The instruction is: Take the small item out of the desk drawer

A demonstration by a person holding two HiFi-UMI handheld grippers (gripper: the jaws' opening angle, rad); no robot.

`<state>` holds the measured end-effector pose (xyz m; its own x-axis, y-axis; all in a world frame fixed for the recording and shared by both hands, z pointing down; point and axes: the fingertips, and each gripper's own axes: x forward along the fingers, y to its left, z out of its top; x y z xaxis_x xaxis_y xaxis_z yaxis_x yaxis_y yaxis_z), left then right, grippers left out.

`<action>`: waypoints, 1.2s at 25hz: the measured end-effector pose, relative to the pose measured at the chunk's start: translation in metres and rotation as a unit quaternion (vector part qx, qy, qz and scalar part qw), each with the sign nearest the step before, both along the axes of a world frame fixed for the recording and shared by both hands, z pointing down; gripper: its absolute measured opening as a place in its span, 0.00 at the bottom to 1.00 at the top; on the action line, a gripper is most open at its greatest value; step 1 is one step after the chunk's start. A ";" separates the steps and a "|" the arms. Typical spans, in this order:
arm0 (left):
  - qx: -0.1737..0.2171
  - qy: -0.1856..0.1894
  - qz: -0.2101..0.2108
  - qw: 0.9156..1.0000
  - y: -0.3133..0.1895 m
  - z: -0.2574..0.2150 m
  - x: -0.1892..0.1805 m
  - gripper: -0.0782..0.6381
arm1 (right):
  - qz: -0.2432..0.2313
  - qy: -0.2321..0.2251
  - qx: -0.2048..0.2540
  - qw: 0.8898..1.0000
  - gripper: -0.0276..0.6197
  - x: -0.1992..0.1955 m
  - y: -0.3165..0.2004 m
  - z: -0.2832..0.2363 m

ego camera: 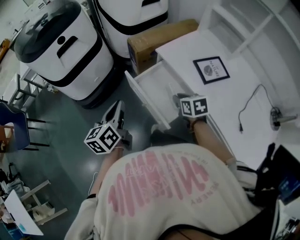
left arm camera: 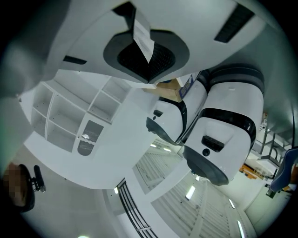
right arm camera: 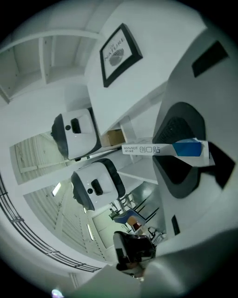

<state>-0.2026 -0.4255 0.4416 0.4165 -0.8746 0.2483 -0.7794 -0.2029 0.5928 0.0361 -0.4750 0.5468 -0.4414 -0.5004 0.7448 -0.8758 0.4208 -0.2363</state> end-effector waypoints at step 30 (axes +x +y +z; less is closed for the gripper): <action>0.122 -0.016 0.030 0.992 0.118 -0.112 0.088 0.15 | -0.001 -0.168 0.287 0.943 0.18 0.063 0.115 -0.264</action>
<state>-0.1148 -0.3076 0.3299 0.4651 -0.8840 0.0468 -0.7791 -0.3837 0.4957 0.0987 -0.3604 0.2827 -0.6054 -0.7775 0.1702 -0.7914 0.5654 -0.2324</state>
